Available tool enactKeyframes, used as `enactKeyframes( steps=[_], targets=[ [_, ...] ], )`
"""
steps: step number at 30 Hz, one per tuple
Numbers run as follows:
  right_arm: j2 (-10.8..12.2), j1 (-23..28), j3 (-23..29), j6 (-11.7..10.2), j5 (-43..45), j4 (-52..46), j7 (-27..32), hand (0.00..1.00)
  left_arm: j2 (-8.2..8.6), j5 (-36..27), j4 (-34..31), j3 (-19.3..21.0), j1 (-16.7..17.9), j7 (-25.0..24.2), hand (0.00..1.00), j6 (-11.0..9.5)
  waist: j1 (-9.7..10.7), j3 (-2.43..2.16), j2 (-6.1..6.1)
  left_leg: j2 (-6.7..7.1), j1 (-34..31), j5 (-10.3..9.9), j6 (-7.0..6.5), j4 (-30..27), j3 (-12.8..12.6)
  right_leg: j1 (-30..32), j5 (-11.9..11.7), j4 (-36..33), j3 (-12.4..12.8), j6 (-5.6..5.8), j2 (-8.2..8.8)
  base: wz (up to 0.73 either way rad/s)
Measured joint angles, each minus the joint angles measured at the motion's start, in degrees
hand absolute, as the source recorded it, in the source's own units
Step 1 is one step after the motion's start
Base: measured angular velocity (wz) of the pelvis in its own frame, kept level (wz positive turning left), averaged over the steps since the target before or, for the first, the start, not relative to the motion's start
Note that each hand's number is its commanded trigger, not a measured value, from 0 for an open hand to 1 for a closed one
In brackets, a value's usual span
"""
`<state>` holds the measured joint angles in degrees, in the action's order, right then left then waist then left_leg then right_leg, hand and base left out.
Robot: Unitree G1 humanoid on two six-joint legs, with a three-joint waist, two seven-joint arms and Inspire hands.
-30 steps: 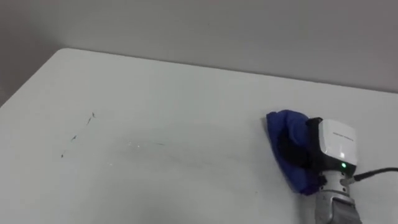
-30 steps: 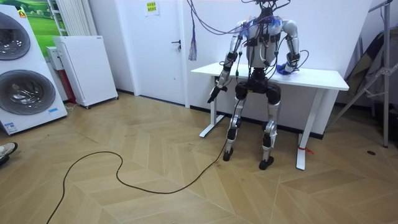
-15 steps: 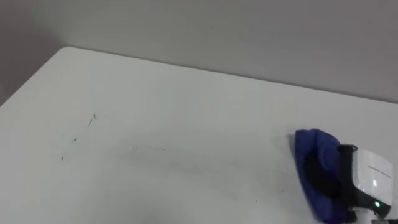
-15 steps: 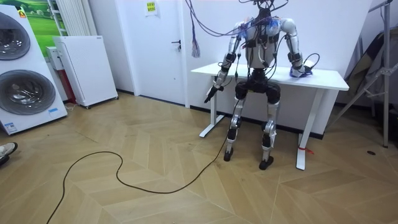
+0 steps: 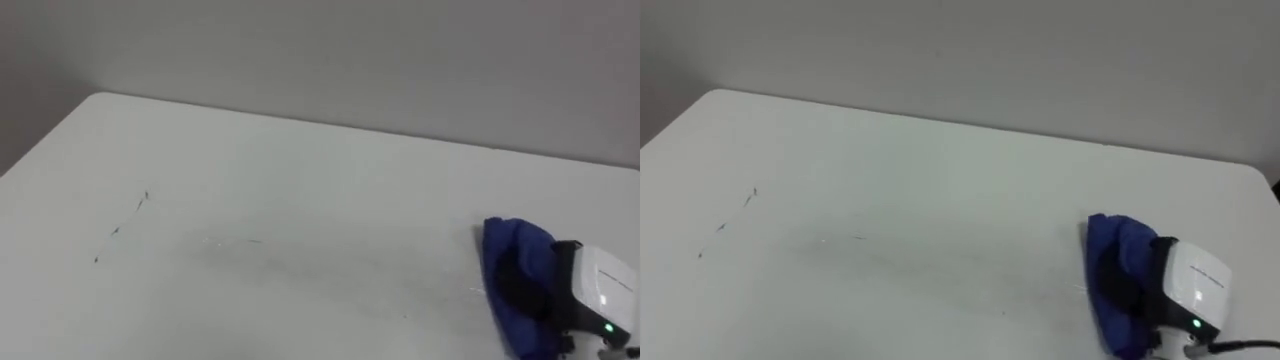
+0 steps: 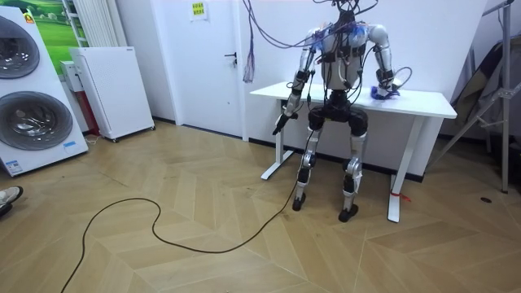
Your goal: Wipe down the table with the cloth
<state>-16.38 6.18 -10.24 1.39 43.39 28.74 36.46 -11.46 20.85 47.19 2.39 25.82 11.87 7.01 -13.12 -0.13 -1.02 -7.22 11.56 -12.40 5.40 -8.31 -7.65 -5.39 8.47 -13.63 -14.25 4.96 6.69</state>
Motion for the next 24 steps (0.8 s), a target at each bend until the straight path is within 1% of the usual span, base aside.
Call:
enactKeyframes(
  steps=[1,2,3,4,6,8,9,11,13,17,18,20,23,24],
  targets=[
    [0.78,-1.77,-2.21,-0.02,1.28,-0.65,-1.34,1.0,0.05,0.03,-0.06,-0.79,0.28,-0.05,0.0,0.21,-0.66,0.35,-0.15,0.02,-0.07,-0.01,-0.01,0.03,0.0,0.04,0.0,0.05,0.0,0.0,0.01,0.0],
    [1.53,-3.0,-3.86,-0.17,3.19,-0.95,-2.29,0.62,0.06,0.12,-0.48,-1.19,0.69,-0.2,0.0,0.51,-1.27,0.35,-0.26,0.06,-0.34,-0.01,-0.01,0.08,0.02,0.32,0.01,0.07,-0.03,0.01,0.04,0.04],
    [1.83,-3.55,-4.48,-0.22,4.17,-0.99,-2.52,0.0,0.07,0.12,-0.89,-1.21,0.95,-0.25,0.0,0.76,-1.63,0.35,-0.4,0.1,-0.49,-0.02,-0.02,0.07,0.2,0.4,0.01,0.08,-0.08,0.02,0.05,0.11],
    [2.19,-4.4,-5.02,-0.67,6.14,-1.01,-2.81,0.0,0.06,0.11,-1.56,-1.22,1.49,-0.32,0.0,1.27,-2.0,0.45,-0.34,0.21,-0.75,0.0,-0.04,-0.05,0.66,0.52,0.08,0.09,-0.4,0.13,0.17,0.15],
    [2.21,-4.8,-5.51,-0.97,7.9,-1.05,-2.79,0.0,0.05,0.08,-1.73,-1.19,2.11,-0.69,0.0,1.74,-2.47,0.43,-0.39,0.27,-0.89,0.01,-0.06,0.04,1.07,0.52,0.19,0.14,-0.9,0.3,0.24,0.1],
    [1.94,-4.85,-5.44,-0.64,8.46,-1.56,-2.59,0.0,0.05,0.11,-1.72,-1.2,2.46,-1.37,0.0,1.89,-2.72,0.89,-0.43,0.26,-1.17,0.03,-0.08,-0.05,1.22,0.61,0.2,0.14,-1.28,0.32,0.25,0.04],
    [1.88,-4.8,-5.44,-0.52,8.57,-1.42,-2.61,0.0,0.04,0.12,-1.72,-1.2,2.38,-1.37,0.0,1.89,-2.69,0.89,-0.42,0.26,-1.27,0.03,-0.08,-0.13,1.31,0.61,0.21,0.14,-1.35,0.32,0.26,0.04],
    [1.87,-4.43,-5.56,-0.11,8.69,-0.64,-3.3,0.0,0.01,0.12,-1.69,-1.23,2.15,-1.45,0.0,1.84,-2.65,0.52,-0.44,0.26,-1.24,0.02,-0.07,-0.29,1.39,0.48,0.29,0.15,-1.41,0.3,0.27,0.0],
    [1.87,-4.02,-5.76,-0.12,8.66,-0.6,-3.37,0.0,0.02,0.08,-1.67,-1.36,2.01,-1.59,0.0,1.79,-2.56,0.42,-0.4,0.26,-0.97,0.02,-0.07,-0.24,1.38,0.19,0.3,0.16,-1.41,0.3,0.27,0.0],
    [1.91,-3.78,-6.42,-0.27,8.56,-0.96,-4.68,0.0,0.0,0.01,-1.7,-1.82,2.0,-1.59,0.0,1.79,-1.11,-0.2,-0.26,0.28,-0.5,0.02,-0.07,-0.05,1.54,-0.56,0.29,0.66,-1.6,0.3,0.25,0.01],
    [1.91,-3.74,-6.37,-0.42,8.77,-1.02,-4.83,0.0,0.0,0.01,-1.72,-1.82,1.94,-1.59,0.0,1.79,-0.87,-0.26,-0.22,0.29,-0.52,0.02,-0.07,0.0,1.55,-0.56,0.29,0.71,-1.58,0.3,0.25,0.0],
    [1.91,-3.51,-6.2,-1.35,8.85,-1.08,-4.88,0.0,0.03,0.01,-2.27,-1.48,1.37,-1.57,0.0,1.74,0.25,-0.32,-0.05,0.35,-0.58,0.02,-0.07,0.05,1.65,-0.63,0.28,0.97,-1.55,0.29,0.24,0.0],
    [1.9,-2.29,-5.57,-2.65,8.63,-1.64,-4.39,0.0,0.01,-0.2,-2.32,-0.93,0.07,-1.65,0.0,1.28,0.82,-0.37,0.08,0.34,-0.62,0.02,-0.07,0.0,1.65,-0.51,0.25,0.87,-1.5,0.28,0.24,0.0],
    [1.89,-2.08,-5.48,-2.79,8.63,-1.77,-4.35,0.0,0.01,-0.22,-2.32,-0.82,-0.21,-1.68,0.0,1.17,0.92,-0.37,0.08,0.34,-0.56,0.02,-0.07,-0.01,1.64,-0.5,0.25,0.84,-1.47,0.28,0.24,0.0]
  ],
)
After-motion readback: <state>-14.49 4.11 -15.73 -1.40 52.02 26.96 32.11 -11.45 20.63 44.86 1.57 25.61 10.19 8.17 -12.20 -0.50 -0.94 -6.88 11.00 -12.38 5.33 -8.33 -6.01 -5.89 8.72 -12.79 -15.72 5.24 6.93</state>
